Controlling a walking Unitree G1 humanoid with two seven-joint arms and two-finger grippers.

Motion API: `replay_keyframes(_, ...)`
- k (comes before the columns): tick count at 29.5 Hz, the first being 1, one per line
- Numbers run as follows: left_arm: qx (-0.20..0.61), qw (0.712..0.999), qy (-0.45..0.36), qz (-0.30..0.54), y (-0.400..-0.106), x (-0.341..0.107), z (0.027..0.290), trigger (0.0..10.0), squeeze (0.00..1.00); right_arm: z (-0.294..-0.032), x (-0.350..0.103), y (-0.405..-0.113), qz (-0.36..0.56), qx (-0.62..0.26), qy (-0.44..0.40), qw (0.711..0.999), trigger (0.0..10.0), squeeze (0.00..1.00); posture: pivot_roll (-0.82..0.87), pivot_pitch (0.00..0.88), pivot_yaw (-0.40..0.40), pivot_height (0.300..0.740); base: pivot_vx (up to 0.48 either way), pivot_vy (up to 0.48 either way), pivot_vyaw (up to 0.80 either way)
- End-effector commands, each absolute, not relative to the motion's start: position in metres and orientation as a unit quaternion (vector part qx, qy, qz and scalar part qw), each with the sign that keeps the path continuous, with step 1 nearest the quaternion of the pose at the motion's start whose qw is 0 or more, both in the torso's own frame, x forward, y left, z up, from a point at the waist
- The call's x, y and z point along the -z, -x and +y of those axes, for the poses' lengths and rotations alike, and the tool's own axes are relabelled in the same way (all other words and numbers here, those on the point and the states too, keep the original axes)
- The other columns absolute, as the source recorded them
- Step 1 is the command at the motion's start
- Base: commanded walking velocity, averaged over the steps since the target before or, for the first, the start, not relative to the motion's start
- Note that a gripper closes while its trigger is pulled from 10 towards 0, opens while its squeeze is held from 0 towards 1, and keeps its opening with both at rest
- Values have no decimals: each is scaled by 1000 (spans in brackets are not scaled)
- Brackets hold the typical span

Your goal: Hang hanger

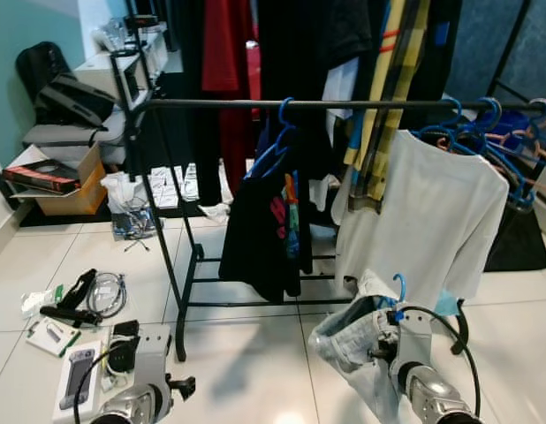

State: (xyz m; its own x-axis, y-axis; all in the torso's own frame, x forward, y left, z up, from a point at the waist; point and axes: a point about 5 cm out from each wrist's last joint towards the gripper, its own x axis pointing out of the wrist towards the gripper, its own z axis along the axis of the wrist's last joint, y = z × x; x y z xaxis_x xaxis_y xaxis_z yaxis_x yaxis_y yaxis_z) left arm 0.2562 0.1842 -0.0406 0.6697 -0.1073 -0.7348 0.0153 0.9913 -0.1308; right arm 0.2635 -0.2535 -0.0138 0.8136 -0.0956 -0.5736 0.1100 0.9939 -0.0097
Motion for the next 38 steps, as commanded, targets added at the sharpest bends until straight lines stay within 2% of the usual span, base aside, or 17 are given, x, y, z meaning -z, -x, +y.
replay_keyframes(1,26,904,52,423,-245,48,191,10000,0,-252,-2,-279,250,48,-15,967,10000,0,-55,0,42,740,349,0,0)
replay_keyframes(6,27,904,52,423,-245,48,191,10000,0,-258,-35,-305,186,12,18,982,10000,0,-59,0,42,740,346,0,0)
replay_keyframes(9,26,904,54,423,-245,48,191,10000,0,-255,-73,-329,114,-39,59,991,10000,0,-62,0,41,740,309,0,0)
replay_keyframes(18,25,903,55,425,-245,48,191,10000,0,-269,-152,-362,-5,-2,78,997,10000,0,-71,0,44,740,88,0,0)
replay_keyframes(38,41,905,52,420,-245,47,190,10000,0,-281,-204,-382,3,25,103,994,10000,0,-65,0,44,740,0,0,0)
